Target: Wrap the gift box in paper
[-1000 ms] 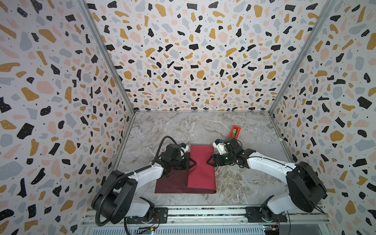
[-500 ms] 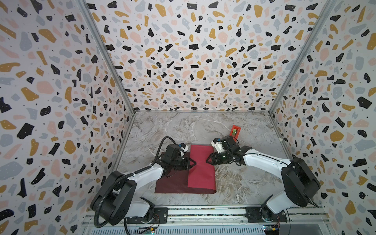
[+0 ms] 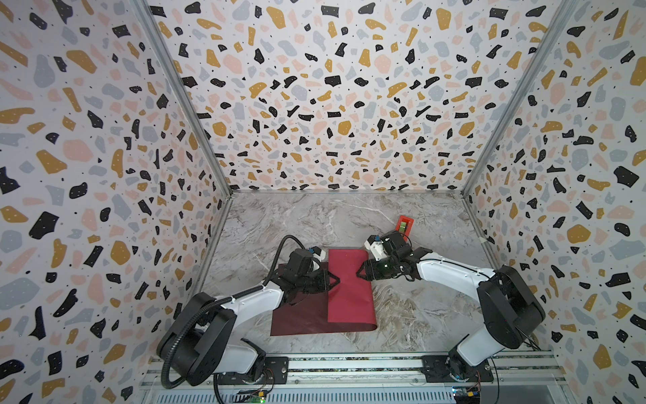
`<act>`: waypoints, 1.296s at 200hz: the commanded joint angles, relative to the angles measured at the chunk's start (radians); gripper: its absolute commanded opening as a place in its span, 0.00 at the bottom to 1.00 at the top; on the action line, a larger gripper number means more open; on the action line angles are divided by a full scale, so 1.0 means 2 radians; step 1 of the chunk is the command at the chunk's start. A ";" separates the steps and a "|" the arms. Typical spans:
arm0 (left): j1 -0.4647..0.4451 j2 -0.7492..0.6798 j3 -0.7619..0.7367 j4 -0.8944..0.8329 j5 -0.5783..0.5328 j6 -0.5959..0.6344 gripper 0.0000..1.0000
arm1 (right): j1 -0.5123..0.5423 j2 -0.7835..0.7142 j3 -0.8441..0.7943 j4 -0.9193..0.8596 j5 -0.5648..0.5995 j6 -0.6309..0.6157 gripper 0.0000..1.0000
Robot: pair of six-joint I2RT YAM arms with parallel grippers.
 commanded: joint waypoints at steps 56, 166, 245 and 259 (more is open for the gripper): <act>-0.014 0.025 -0.032 -0.084 -0.033 0.031 0.22 | -0.017 -0.005 0.024 -0.011 -0.021 -0.036 0.68; -0.014 0.023 -0.046 -0.081 -0.052 0.033 0.19 | -0.037 -0.075 -0.026 -0.059 -0.009 -0.031 0.88; -0.014 0.020 -0.045 -0.084 -0.053 0.037 0.19 | -0.047 -0.072 -0.092 0.038 -0.070 0.043 0.86; -0.014 0.020 -0.044 -0.084 -0.052 0.037 0.19 | -0.050 -0.066 -0.102 0.055 -0.085 0.053 0.85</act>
